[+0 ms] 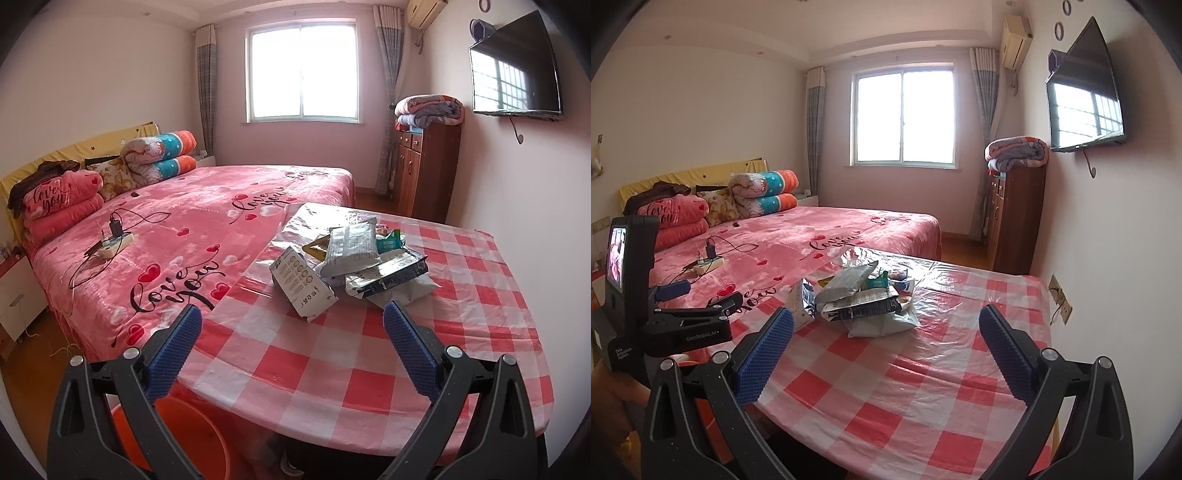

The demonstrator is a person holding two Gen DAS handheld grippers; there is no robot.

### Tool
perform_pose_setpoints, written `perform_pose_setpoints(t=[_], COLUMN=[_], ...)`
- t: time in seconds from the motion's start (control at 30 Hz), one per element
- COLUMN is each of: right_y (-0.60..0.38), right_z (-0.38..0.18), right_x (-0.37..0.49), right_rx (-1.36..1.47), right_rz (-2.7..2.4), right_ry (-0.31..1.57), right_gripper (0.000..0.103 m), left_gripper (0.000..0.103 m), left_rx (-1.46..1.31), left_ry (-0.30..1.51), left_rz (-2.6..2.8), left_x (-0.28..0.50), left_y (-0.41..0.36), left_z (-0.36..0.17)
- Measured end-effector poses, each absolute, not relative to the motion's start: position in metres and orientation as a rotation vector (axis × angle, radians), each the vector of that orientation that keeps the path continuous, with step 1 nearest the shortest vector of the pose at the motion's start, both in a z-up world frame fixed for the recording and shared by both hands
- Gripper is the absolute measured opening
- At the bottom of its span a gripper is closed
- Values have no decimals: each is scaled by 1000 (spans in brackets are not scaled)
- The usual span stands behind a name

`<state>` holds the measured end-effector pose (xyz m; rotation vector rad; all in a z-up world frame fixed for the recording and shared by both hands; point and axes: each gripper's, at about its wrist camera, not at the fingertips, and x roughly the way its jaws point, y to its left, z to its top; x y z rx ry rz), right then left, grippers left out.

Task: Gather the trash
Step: 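Move both tools toward the pile of trash on the checked table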

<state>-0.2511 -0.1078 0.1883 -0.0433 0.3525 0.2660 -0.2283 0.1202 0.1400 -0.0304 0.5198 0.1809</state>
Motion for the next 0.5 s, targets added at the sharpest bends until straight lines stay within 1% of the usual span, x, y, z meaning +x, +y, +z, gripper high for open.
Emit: perform_pose_setpoints(t=[0.5], right_y=[-110], right_z=[196], right_x=[-258], right_rx=[-49], right_rz=[195], right_ry=[370], right_gripper=[99], left_gripper=[99], left_rx=[-18], left_ry=[463], left_rz=[181], left_x=[-240], left_y=[120], left_z=[153])
